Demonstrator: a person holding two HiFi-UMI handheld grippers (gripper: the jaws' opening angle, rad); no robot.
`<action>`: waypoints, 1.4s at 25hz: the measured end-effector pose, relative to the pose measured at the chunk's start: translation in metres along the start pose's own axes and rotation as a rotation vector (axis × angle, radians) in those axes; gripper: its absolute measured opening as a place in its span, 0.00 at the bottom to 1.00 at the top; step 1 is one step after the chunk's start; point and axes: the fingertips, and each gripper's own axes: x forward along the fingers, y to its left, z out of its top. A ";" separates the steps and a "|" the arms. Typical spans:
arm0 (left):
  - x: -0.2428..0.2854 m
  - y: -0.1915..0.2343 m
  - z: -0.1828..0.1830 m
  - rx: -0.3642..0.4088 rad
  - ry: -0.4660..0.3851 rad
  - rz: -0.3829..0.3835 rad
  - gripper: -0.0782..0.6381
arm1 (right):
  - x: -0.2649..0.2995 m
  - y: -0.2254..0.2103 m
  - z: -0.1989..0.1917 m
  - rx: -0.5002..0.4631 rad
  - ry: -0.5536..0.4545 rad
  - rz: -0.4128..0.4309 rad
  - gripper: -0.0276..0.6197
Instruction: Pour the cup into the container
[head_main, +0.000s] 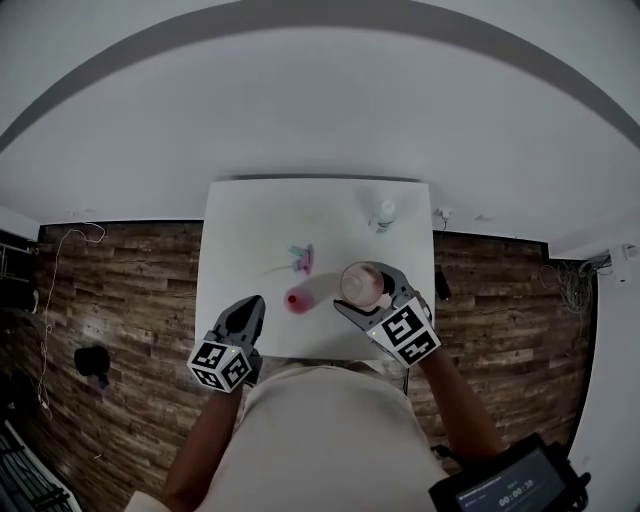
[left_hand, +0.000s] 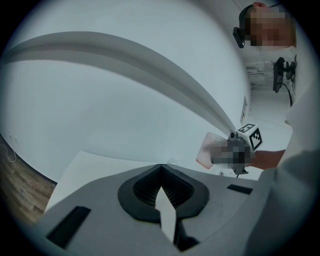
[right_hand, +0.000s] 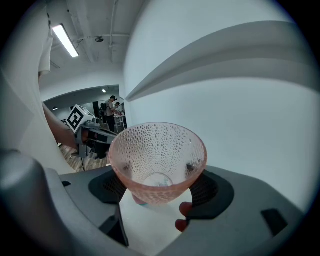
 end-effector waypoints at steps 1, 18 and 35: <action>0.001 -0.001 0.000 0.001 0.003 -0.003 0.12 | -0.001 -0.002 -0.004 0.001 0.005 -0.004 0.60; 0.001 -0.016 -0.022 0.030 0.067 -0.039 0.12 | 0.004 -0.006 -0.049 0.053 0.049 -0.051 0.60; 0.004 -0.028 -0.047 0.070 0.143 -0.056 0.12 | 0.027 0.002 -0.097 0.093 0.131 -0.026 0.60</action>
